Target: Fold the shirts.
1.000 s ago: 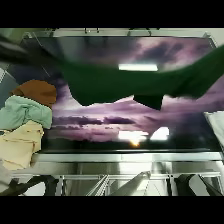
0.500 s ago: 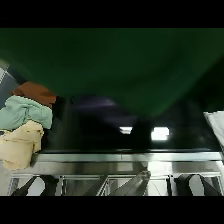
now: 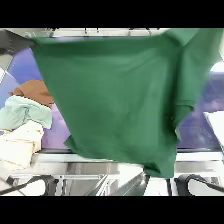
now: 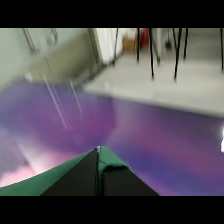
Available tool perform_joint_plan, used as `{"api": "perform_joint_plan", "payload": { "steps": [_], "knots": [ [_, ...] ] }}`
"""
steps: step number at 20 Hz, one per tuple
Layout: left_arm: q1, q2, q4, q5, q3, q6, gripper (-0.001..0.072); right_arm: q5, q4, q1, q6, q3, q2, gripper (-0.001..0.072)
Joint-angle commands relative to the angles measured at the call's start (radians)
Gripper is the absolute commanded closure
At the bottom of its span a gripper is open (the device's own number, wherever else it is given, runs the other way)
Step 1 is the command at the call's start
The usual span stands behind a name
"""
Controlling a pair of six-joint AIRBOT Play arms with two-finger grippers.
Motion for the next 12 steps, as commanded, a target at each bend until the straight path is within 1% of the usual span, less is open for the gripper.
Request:
{"api": "perform_joint_plan", "payload": {
  "steps": [1,2,3,4,5,6,7,8,9,10,12],
  "knots": [
    [-0.045,-0.275,0.019,0.068,0.074,0.042,0.0686,-0.187,-0.098,0.112,0.019,0.004,-0.249,0.0693],
    [-0.045,-0.362,0.018,0.043,0.14,0.041,0.0689,-0.221,-0.075,0.118,0.025,0.004,-0.295,0.069],
    [-0.045,-0.438,0.018,0.009,0.207,0.04,0.0688,-0.233,-0.069,0.116,0.057,0.005,-0.324,0.0574],
    [-0.044,-0.494,0.018,-0.017,0.267,0.021,0.0561,-0.232,-0.072,0.1,0.098,0.005,-0.335,0.0334],
    [-0.034,-0.536,0.02,-0.018,0.327,-0.031,0.0323,-0.222,-0.071,0.076,0.131,0.006,-0.331,0.0303],
    [-0.017,-0.564,0.02,-0.021,0.385,-0.075,0.0082,-0.194,-0.072,0.043,0.156,0.006,-0.317,0.0303],
    [0.001,-0.578,0.02,-0.037,0.428,-0.114,-0.001,-0.131,-0.072,0.0,0.174,0.006,-0.298,0.0303],
    [0.022,-0.58,0.02,-0.069,0.449,-0.147,-0.001,-0.026,-0.074,-0.051,0.21,0.006,-0.28,0.0312],
    [0.049,-0.57,0.02,-0.115,0.447,-0.184,0.0009,0.089,-0.085,-0.1,0.251,0.005,-0.268,0.0431],
    [0.072,-0.551,0.02,-0.165,0.417,-0.212,0.0008,0.216,-0.102,-0.149,0.293,0.003,-0.264,0.0526],
    [0.106,-0.5,0.02,-0.257,0.31,-0.238,0.0008,0.429,-0.112,-0.23,0.331,-0.043,-0.261,0.0527]
  ]
}}
